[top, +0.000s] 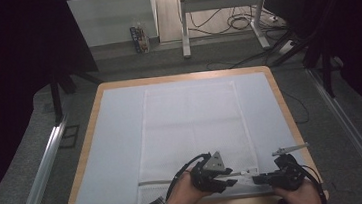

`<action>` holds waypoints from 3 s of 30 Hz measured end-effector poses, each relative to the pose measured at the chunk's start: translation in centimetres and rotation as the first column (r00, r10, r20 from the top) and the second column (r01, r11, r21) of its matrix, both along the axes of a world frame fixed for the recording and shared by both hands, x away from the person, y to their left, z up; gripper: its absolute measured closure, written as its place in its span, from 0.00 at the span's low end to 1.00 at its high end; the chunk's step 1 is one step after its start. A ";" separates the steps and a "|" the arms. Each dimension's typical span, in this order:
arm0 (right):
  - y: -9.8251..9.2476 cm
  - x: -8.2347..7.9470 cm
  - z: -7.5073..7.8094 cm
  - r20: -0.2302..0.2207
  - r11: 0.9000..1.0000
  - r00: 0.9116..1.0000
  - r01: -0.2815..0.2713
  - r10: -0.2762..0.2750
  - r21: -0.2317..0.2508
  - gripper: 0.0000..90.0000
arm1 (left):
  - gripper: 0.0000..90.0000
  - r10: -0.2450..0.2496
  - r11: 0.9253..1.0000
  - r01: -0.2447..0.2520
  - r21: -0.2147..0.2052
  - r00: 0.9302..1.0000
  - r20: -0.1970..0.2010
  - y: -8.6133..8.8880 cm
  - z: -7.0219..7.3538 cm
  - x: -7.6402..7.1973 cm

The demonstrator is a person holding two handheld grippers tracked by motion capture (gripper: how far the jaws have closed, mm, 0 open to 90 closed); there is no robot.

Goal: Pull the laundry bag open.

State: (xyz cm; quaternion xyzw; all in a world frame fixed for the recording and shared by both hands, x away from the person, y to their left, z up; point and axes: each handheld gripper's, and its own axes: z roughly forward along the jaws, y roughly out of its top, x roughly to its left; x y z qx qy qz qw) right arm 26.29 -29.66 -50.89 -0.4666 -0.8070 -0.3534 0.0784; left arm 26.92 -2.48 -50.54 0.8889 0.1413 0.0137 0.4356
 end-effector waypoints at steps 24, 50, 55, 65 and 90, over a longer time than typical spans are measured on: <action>-0.1 -0.6 1.0 0.101 1.000 0.995 -0.014 0.016 -0.025 0.93 | 0.83 -0.082 0.995 0.089 0.044 0.987 -0.136 -4.2 -2.2 4.2; 0.1 -1.0 1.9 0.191 0.998 0.981 -0.052 0.043 0.042 0.93 | 0.90 -0.089 0.994 0.091 0.067 0.995 -0.041 -4.3 -1.0 3.5; -0.1 -1.0 1.8 0.184 0.999 0.983 -0.023 0.018 0.027 0.93 | 0.90 -0.089 0.995 0.092 0.041 0.993 -0.072 -3.7 -0.8 3.7; -0.1 -1.0 2.0 0.199 0.999 0.980 -0.026 0.022 0.019 0.93 | 0.86 -0.153 0.987 0.134 -0.088 0.950 -0.273 -3.0 -1.6 4.9; 0.4 -1.1 1.9 0.207 0.998 0.977 -0.051 0.059 -0.043 0.93 | 0.86 -0.120 0.993 0.112 -0.047 0.955 -0.271 -3.9 -1.2 5.3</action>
